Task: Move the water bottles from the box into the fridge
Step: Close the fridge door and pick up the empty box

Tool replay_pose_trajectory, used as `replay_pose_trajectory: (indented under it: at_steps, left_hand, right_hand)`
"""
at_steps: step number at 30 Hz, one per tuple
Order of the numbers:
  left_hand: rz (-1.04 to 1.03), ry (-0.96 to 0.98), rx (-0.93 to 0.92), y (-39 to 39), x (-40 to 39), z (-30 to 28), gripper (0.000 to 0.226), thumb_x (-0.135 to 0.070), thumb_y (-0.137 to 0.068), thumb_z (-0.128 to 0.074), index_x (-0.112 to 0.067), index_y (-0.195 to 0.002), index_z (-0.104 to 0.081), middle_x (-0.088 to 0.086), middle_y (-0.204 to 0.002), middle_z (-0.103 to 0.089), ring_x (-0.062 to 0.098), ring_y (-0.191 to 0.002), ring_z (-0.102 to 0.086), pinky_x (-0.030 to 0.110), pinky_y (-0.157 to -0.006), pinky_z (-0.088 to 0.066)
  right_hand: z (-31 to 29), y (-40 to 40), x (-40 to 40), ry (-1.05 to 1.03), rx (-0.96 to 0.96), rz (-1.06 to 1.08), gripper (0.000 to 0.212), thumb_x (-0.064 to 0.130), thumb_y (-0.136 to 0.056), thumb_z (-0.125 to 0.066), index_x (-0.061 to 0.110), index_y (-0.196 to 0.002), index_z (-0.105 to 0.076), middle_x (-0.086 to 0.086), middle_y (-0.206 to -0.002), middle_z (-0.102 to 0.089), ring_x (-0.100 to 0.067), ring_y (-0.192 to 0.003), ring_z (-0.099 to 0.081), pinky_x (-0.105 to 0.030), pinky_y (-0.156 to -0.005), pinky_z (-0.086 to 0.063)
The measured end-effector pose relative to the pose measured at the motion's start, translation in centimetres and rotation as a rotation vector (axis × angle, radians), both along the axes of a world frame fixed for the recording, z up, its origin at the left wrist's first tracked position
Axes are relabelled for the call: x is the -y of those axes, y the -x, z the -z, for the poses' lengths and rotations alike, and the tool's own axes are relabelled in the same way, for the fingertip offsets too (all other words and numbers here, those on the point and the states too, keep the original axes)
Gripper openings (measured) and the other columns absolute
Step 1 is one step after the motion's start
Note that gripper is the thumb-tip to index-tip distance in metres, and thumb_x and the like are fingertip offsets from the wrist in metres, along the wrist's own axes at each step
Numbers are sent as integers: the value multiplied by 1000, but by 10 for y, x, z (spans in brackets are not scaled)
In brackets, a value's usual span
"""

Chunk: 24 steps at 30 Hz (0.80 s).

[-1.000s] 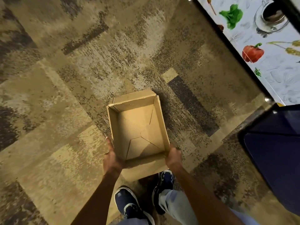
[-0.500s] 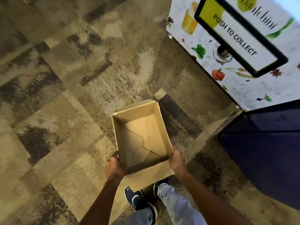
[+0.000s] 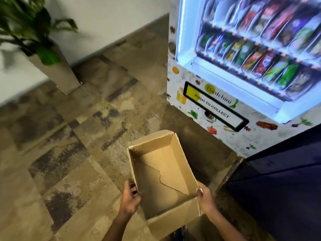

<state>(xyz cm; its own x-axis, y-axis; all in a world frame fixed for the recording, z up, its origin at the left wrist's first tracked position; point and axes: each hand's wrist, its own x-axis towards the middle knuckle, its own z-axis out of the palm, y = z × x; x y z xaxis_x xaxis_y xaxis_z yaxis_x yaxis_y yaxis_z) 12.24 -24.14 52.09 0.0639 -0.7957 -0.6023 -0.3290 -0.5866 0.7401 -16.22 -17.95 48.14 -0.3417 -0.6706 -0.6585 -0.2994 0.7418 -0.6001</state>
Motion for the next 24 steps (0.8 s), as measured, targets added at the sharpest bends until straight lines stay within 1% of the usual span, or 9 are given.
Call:
replay_pose_trajectory:
  at_steps: [2,5,7,9,13,17,20,22,24]
  left_hand:
    - [-68,44,-114,10,21,-39,48,2,-86,-68,-25,-118,-44,14,-123,-56,31,-104,-62,47,-79,-57]
    - [-110,104,-204,20,54,-94,82,-6,-86,-70,-33,-148,-23,-1,-136,-42,31,-118,-54,54,-93,-51]
    - [-101,132,-219,26,67,-122,95,-5,-86,-70,-35,-155,-10,-2,-140,-34,29,-128,-45,56,-101,-45]
    - [-87,155,-209,32,74,-143,91,-2,-88,-66,-33,-155,-13,5,-148,-34,29,-128,-46,51,-94,-51]
    - [8,152,-134,55,70,-167,45,-3,-97,-50,-29,-133,-44,15,-125,-59,19,-92,-63,32,-61,-53]
    - [163,123,-108,97,53,-175,52,10,-92,-43,-27,-129,-48,9,-98,-66,9,-65,-66,21,-49,-51]
    - [309,136,-177,118,40,-180,63,5,-92,-47,-47,-128,-41,7,-128,-60,17,-100,-64,32,-82,-57]
    - [449,133,-209,125,35,-184,72,-1,-91,-50,-53,-138,-33,1,-150,-42,21,-131,-47,46,-109,-41]
    - [534,133,-199,125,30,-189,78,-2,-94,-50,-38,-153,-16,-2,-158,-26,22,-143,-30,46,-117,-28]
  right_hand:
    - [1,26,1,67,-33,-52,38,13,-101,-47,41,-124,-56,6,-121,-67,-19,-116,-61,-41,-101,-50]
    - [-46,52,10,164,-82,-38,36,8,-99,-49,30,-124,-62,4,-123,-68,-20,-117,-61,-34,-101,-48]
    - [-83,68,12,203,-73,-11,35,8,-100,-49,19,-130,-62,4,-123,-66,-18,-119,-60,-30,-101,-46]
    - [-114,80,9,226,-62,9,33,11,-101,-50,18,-131,-61,5,-121,-66,-14,-116,-59,-26,-98,-44]
    - [-140,86,-1,286,-71,-23,34,22,-100,-52,23,-133,-60,11,-123,-65,-10,-121,-57,-28,-104,-45]
    - [-141,68,-11,315,-74,15,50,56,-93,-48,31,-135,-58,18,-128,-63,-4,-123,-56,-27,-104,-46]
    - [-161,44,-15,372,-79,82,76,80,-79,-36,35,-137,-56,20,-130,-61,-5,-122,-56,-27,-103,-47]
    - [-186,26,-15,366,-126,113,54,55,-94,-47,27,-140,-53,13,-133,-60,-10,-125,-55,-23,-101,-44]
    - [-195,15,-18,385,-169,155,45,34,-100,-52,21,-142,-50,9,-136,-58,-11,-128,-53,-22,-100,-42]
